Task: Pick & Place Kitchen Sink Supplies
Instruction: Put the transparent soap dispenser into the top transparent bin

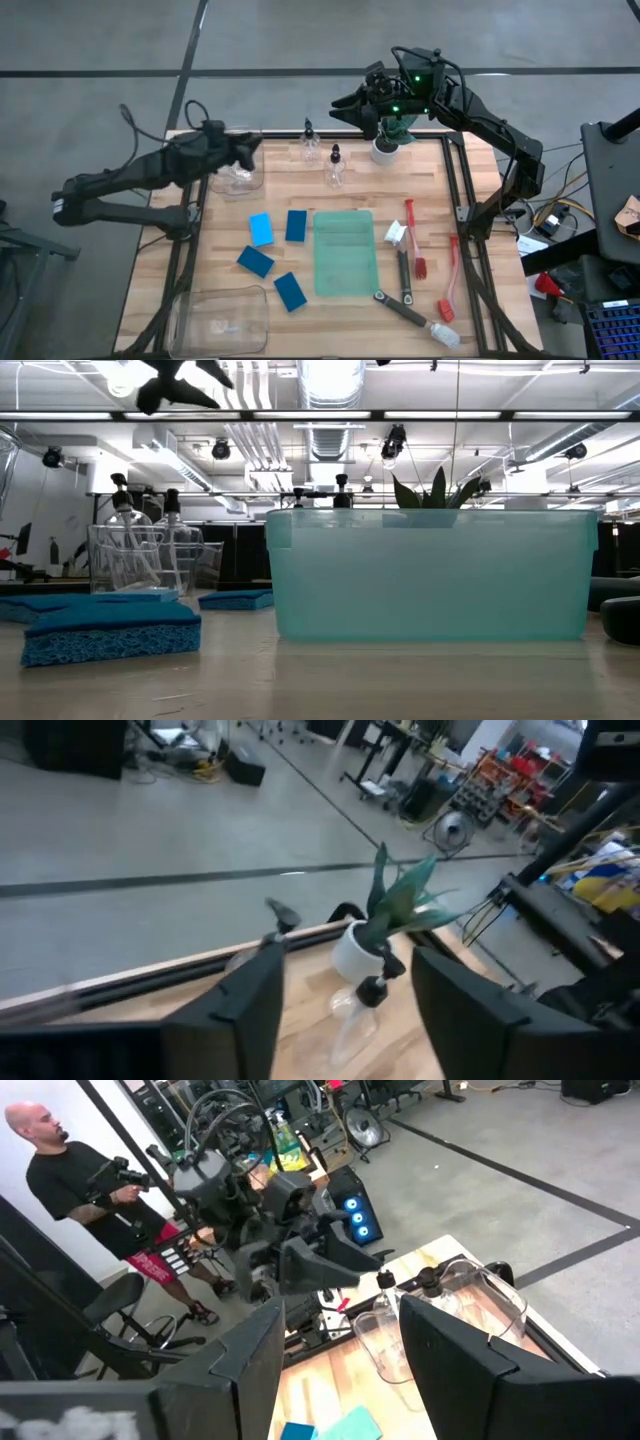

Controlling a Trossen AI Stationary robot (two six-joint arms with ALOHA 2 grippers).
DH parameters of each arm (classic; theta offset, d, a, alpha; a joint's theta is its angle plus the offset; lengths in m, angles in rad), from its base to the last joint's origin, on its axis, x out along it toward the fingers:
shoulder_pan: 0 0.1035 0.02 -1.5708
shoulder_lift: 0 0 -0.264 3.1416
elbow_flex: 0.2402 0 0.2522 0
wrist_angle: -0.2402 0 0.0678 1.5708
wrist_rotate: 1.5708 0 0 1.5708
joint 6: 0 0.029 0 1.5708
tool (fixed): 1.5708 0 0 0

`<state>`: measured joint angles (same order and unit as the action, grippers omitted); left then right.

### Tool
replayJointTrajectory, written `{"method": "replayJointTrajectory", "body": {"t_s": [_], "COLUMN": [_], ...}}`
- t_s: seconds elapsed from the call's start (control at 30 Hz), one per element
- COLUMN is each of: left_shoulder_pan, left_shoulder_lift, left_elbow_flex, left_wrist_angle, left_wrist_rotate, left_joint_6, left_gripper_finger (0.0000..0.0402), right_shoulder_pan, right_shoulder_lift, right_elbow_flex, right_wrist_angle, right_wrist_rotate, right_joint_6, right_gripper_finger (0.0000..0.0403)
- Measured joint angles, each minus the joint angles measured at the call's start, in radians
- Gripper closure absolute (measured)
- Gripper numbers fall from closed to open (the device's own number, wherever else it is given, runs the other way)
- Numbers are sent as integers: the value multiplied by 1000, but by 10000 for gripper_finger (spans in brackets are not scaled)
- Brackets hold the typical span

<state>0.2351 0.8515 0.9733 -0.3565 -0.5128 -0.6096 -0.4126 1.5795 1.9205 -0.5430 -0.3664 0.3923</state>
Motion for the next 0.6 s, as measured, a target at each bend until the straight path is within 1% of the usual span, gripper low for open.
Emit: {"method": "replayJointTrajectory", "body": {"t_s": [0.13, 0.27, 0.4, 0.6], "left_shoulder_pan": [5, 25, 77, 140], "left_shoulder_lift": [102, 187, 275, 386], "left_elbow_flex": [23, 56, 117, 239], "left_wrist_angle": [43, 70, 67, 15], "left_wrist_rotate": [29, 45, 116, 151], "left_joint_6": [6, -76, -82, -60], "left_gripper_finger": [148, 123, 121, 121], "right_shoulder_pan": [0, -2, -7, -21], "right_shoulder_lift": [2, 2, 2, 6], "right_elbow_flex": [0, 0, 0, 0], "right_wrist_angle": [-7, -44, -77, -139], "right_wrist_rotate": [0, 1, 4, 4], "right_joint_6": [0, 17, 19, 43], "right_gripper_finger": [209, 209, 209, 209]}}
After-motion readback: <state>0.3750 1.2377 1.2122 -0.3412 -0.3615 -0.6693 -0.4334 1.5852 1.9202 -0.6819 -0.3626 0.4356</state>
